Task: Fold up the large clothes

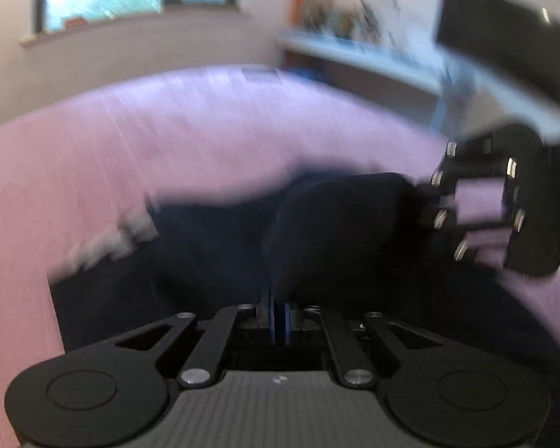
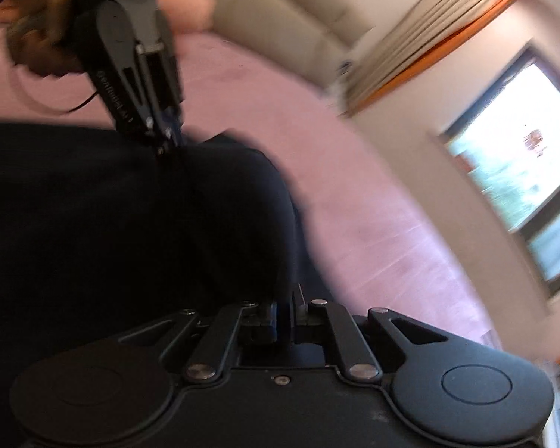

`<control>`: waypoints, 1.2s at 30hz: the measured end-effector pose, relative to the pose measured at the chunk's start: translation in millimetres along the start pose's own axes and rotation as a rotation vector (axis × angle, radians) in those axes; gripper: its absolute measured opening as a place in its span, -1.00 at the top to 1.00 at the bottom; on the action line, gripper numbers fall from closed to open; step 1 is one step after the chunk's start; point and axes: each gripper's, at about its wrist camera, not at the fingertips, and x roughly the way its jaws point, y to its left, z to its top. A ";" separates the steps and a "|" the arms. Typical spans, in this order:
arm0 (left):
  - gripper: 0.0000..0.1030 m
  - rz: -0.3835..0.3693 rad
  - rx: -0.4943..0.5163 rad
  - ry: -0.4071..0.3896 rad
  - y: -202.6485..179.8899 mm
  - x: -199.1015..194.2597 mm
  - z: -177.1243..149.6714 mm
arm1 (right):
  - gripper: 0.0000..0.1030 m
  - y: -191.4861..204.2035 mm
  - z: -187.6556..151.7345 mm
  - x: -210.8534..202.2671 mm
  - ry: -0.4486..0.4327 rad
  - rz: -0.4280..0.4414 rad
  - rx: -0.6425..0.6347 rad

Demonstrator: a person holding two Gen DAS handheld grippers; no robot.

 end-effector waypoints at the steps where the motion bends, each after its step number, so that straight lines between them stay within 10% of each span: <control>1: 0.88 -0.025 0.002 0.040 -6.1 -2.3 -16.3 | 0.43 11.1 -6.9 -10.9 0.032 0.054 0.010; 2: 0.88 -0.054 -0.009 0.072 -9.5 -4.8 -30.8 | -0.14 24.2 -11.9 -21.2 0.079 0.119 0.010; 3: 0.86 -0.061 -0.023 0.107 -11.6 -6.4 -42.0 | -0.26 35.8 -18.5 -31.5 0.136 0.177 0.023; 5: 0.78 -0.066 -0.052 0.159 -11.0 -12.2 -58.3 | 0.11 42.9 -24.7 -46.9 0.210 0.244 0.088; 9: 0.65 -0.116 -0.158 0.170 5.1 -35.5 -55.9 | 0.09 1.5 -18.6 -55.7 0.285 0.200 0.384; 16: 0.42 -0.086 -0.265 -0.024 26.1 -30.7 -9.3 | 0.16 -65.8 11.3 19.7 0.256 0.135 0.920; 24: 0.81 0.083 -0.346 0.113 48.6 20.5 -46.8 | 0.86 -40.9 -39.1 38.9 0.480 0.068 0.903; 29: 0.75 0.054 -0.337 0.053 30.2 -12.7 -41.6 | 0.05 -47.8 0.7 12.0 0.390 0.075 0.965; 36: 0.65 0.022 -0.332 -0.055 -11.9 -16.6 -18.7 | 0.08 -11.7 52.4 29.4 0.267 0.119 0.989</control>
